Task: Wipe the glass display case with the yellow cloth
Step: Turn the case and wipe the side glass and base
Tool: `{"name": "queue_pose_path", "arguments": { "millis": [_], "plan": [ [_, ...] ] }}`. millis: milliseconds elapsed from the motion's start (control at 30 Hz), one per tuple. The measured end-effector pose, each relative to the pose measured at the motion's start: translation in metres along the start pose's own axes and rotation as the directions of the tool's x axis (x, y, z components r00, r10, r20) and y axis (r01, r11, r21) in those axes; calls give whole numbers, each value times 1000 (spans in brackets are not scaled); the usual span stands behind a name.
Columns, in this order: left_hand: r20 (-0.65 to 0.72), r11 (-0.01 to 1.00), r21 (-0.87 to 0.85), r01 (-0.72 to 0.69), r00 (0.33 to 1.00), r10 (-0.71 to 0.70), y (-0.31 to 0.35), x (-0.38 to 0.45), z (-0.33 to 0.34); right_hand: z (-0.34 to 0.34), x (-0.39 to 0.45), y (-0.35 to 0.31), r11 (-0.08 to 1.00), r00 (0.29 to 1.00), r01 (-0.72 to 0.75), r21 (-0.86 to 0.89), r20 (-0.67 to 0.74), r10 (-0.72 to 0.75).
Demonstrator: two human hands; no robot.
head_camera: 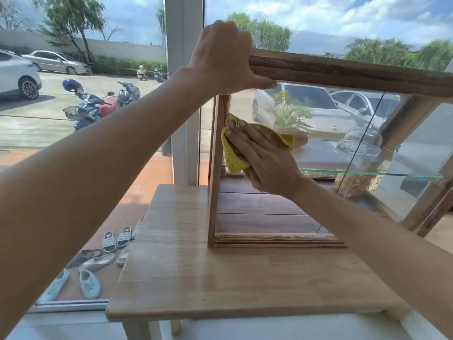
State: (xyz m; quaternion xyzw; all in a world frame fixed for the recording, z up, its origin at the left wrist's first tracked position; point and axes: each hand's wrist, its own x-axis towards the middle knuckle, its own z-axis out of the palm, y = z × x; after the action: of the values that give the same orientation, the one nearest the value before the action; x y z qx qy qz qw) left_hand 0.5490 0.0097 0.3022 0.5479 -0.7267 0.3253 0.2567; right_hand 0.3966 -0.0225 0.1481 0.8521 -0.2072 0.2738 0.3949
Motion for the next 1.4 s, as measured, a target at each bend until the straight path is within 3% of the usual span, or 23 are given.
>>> {"name": "queue_pose_path", "arguments": {
  "millis": [400, 600, 867, 1000, 1100, 1267, 1400],
  "plan": [
    [-14, 1000, 25, 17, 1000, -16, -1, 2, 4, 51, -76, -50, 984, 973, 86, 154, 202, -116],
    [-36, 999, 42, 16, 999, -15, -3, 4, 8, 70, -109, -75, 970, 891, 145, 193, 401, -213],
    [-55, 999, 32, 29, 998, -27, -3, 5, 12, 67, -123, -90, 922, 800, 63, 382, 532, -276],
    [-33, 999, 29, 43, 999, -42, -4, 4, 10, 45, -114, -98, 911, 836, -52, 410, 517, -185],
    [-22, 998, 38, 40, 999, -39, -2, 3, 10, 38, -110, -103, 867, 760, -156, 473, 618, -200],
    [-93, 998, -51, 40, 995, -44, 0, -6, 13, 34, -113, -110, 862, 761, -195, 467, 627, -167],
    [-73, 992, -117, 48, 996, -57, 0, -8, 11, 23, -123, -111, 883, 896, -179, 433, 442, -35]
  ]
}}
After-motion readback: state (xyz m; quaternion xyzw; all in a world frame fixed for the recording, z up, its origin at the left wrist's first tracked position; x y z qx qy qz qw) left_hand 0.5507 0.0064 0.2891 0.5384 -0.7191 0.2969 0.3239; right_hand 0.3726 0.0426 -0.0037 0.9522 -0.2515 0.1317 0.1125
